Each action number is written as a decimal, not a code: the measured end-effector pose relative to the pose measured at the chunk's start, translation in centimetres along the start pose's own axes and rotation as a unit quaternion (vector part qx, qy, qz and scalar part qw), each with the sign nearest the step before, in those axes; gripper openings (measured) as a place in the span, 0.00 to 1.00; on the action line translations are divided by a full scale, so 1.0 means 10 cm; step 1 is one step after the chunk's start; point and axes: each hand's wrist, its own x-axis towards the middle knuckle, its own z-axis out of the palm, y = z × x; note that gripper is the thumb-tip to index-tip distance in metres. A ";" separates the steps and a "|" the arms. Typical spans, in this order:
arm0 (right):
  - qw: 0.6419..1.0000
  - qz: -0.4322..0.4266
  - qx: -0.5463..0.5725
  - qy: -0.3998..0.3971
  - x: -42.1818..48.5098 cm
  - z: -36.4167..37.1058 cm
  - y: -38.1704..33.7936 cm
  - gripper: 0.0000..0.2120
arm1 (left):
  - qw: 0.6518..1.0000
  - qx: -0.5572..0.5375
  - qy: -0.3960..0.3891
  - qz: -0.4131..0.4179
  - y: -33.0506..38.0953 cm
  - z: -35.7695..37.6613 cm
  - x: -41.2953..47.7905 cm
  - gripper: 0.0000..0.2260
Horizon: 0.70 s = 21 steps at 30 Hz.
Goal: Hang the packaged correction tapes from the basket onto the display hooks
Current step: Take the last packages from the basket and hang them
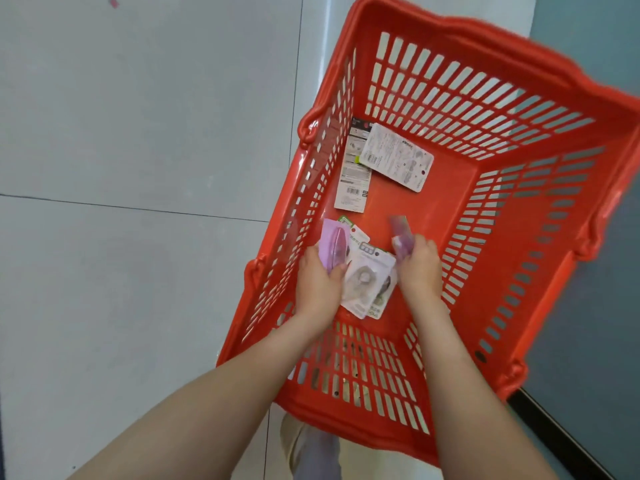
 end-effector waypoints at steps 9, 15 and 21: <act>0.906 0.081 0.416 -0.009 -1.10 -1.69 -0.61 0.08 | 0.989 -0.102 -0.098 0.052 1.19 -0.87 -1.17 0.16; 0.829 0.100 0.548 0.044 -2.54 -3.40 -1.40 0.11 | 0.954 -0.091 -0.241 0.156 2.35 -1.80 -2.56 0.18; 0.669 0.094 0.737 0.004 -4.06 -4.78 -2.04 0.20 | 0.895 -0.073 -0.369 0.241 3.16 -2.68 -4.10 0.15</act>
